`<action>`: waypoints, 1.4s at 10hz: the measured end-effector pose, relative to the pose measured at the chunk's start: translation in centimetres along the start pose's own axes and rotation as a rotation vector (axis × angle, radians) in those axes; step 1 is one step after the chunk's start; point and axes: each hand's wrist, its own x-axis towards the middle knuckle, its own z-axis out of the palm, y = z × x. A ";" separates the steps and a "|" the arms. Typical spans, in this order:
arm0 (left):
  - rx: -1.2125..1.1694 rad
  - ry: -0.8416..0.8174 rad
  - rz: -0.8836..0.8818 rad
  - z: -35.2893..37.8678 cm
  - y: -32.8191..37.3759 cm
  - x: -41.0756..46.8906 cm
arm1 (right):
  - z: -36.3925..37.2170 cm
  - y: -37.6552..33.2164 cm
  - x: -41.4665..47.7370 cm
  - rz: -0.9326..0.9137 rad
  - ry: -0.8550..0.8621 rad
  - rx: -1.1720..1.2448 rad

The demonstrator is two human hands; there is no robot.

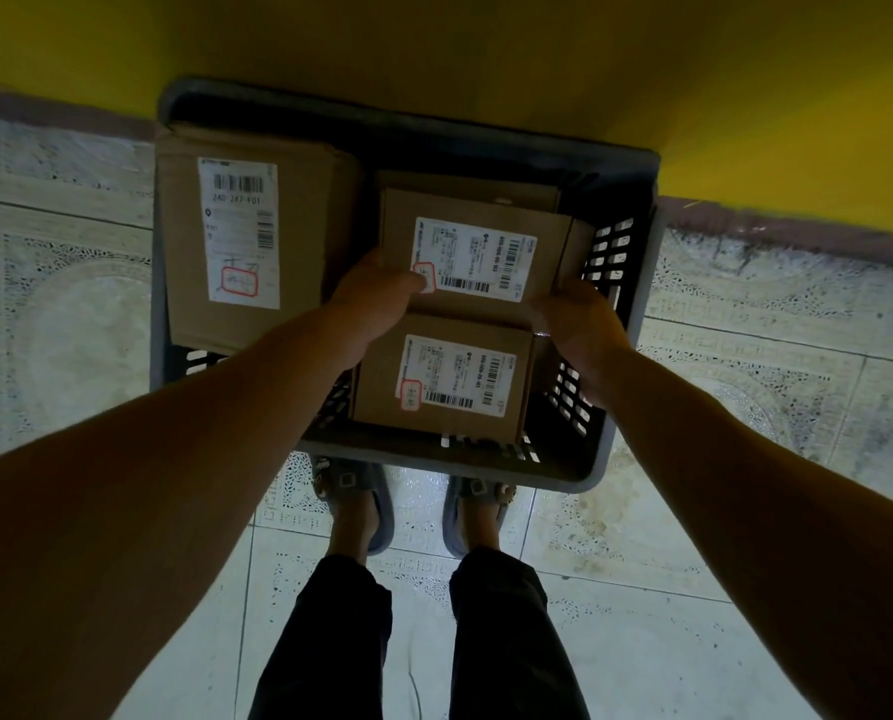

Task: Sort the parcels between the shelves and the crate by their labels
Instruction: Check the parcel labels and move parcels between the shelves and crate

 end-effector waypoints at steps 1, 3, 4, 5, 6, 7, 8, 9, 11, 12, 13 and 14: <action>-0.013 0.016 0.007 -0.1 -0.2 -0.4 | 0.1 -0.2 -0.2 -0.014 0.016 -0.033; -0.091 0.025 0.045 -1.2 -0.4 -2.6 | 0.0 -1.5 -2.9 -0.050 0.025 -0.045; -0.201 0.018 0.043 -2.1 -0.4 -4.8 | 0.6 -2.3 -5.7 -0.068 -0.037 -0.024; -0.325 0.057 -0.011 -3.6 -1.4 -7.3 | 2.2 -2.6 -8.2 -0.078 -0.122 -0.080; -0.576 0.139 -0.065 -6.7 -4.0 -11.0 | 5.5 -3.3 -11.4 -0.089 -0.207 -0.169; -0.863 0.198 -0.066 -8.4 -6.2 -14.1 | 7.7 -3.1 -13.5 -0.084 -0.244 -0.234; -0.976 0.313 -0.065 -10.6 -9.8 -17.1 | 11.1 -3.9 -15.9 -0.107 -0.328 -0.375; -1.037 0.395 -0.129 -12.0 -14.2 -19.7 | 15.2 -4.1 -17.3 -0.168 -0.407 -0.514; -1.227 0.473 -0.160 -15.5 -22.0 -24.0 | 22.6 -3.9 -22.4 -0.269 -0.469 -0.698; -1.290 0.497 -0.162 -17.6 -26.2 -26.5 | 27.4 -2.5 -25.7 -0.265 -0.508 -0.780; -1.367 0.493 -0.171 -20.0 -30.8 -29.2 | 32.5 -0.7 -29.2 -0.322 -0.560 -0.921; -1.435 0.523 -0.179 -23.1 -35.9 -31.6 | 38.6 0.8 -33.0 -0.279 -0.589 -0.901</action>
